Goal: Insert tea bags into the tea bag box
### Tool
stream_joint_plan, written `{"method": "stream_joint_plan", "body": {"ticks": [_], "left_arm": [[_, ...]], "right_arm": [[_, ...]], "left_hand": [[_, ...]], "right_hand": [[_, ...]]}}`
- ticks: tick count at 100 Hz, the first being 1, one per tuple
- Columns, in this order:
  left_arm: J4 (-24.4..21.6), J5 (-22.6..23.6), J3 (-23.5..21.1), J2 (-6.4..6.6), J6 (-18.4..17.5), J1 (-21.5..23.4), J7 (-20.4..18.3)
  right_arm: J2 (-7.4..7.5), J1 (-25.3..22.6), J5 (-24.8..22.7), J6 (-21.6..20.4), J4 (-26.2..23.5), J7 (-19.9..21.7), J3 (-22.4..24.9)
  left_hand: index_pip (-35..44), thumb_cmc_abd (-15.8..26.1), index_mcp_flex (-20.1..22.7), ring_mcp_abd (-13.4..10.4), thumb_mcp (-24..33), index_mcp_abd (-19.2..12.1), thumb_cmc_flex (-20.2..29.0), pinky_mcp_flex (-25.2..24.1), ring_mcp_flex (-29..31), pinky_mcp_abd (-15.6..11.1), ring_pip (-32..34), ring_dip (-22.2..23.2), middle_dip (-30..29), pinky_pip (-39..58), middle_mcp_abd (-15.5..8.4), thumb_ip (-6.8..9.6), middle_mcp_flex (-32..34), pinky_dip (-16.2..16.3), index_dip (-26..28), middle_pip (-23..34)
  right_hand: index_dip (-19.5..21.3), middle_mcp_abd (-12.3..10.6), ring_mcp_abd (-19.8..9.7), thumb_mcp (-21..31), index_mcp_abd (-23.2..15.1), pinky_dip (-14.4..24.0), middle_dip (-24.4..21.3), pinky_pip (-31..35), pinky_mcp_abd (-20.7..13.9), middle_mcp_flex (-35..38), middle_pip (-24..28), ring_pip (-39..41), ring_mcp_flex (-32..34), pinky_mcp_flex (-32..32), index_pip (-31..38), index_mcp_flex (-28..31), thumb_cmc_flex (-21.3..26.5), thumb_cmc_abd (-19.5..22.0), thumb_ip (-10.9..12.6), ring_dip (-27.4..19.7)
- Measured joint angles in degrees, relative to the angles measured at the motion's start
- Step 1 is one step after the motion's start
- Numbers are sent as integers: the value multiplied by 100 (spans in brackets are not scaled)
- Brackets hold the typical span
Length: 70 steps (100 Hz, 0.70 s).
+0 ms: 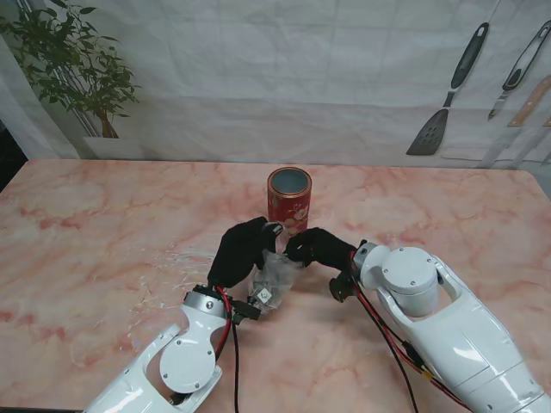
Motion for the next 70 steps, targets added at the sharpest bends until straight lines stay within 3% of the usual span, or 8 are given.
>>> {"method": "stream_joint_plan", "body": {"ticks": [16, 24, 42, 46, 70], "left_arm": [[11, -23, 42, -3, -52, -9, -1], [33, -33, 59, -5, -53, -22, -16], [66, -88, 91, -7, -108, -41, -38], [72, -100, 109, -7, -149, -42, -38], [79, -145, 190, -9, -304, -33, -75]], "right_arm": [[27, 95, 75, 27, 75, 249, -65], [48, 128, 221, 29, 101, 433, -70], [76, 165, 255, -11, 115, 469, -112], [83, 192, 244, -11, 133, 469, -154], [105, 410, -150, -12, 273, 469, -474]], "left_hand": [[-1, 0, 0, 0, 0, 0, 0, 0, 0, 0, 0, -10, 0, 0, 0, 0, 0, 0, 0, 0], [-1, 0, 0, 0, 0, 1, 0, -1, 0, 0, 0, -11, 0, 0, 0, 0, 0, 0, 0, -1], [-1, 0, 0, 0, 0, 1, 0, -21, -9, 0, -2, -76, 0, 0, 0, 0, -1, 0, 0, -5], [-1, 0, 0, 0, 0, 1, 0, -24, -10, 0, -2, -88, 0, 0, 0, 0, -3, 0, 0, -5], [-16, 0, 0, 0, 0, 3, 0, -33, -46, -12, -4, -184, 0, 0, 0, 0, -7, 0, 0, -13]], "right_hand": [[-45, 25, 5, 2, -8, 0, 0, 1, 0, 0, 1, 3, 0, 0, -82, 1, -131, -1, 0, 0], [-234, 38, 30, -78, -205, 0, 0, 1, 0, 14, 1, 3, 0, 0, -117, 2, -138, -1, 0, 0], [-495, 49, 62, -144, -458, 0, 0, 1, 1, 55, 0, 3, 0, -33, -212, -10, -141, -1, 0, 0], [-497, 49, 62, -139, -487, 0, 15, 1, 1, 55, 0, 3, 0, -34, -436, -10, -361, -1, 0, 3], [75, -35, 62, 23, -672, 0, 82, 7, 6, 51, 0, 59, 0, -42, -1223, 83, -876, -11, 27, 64]]}}
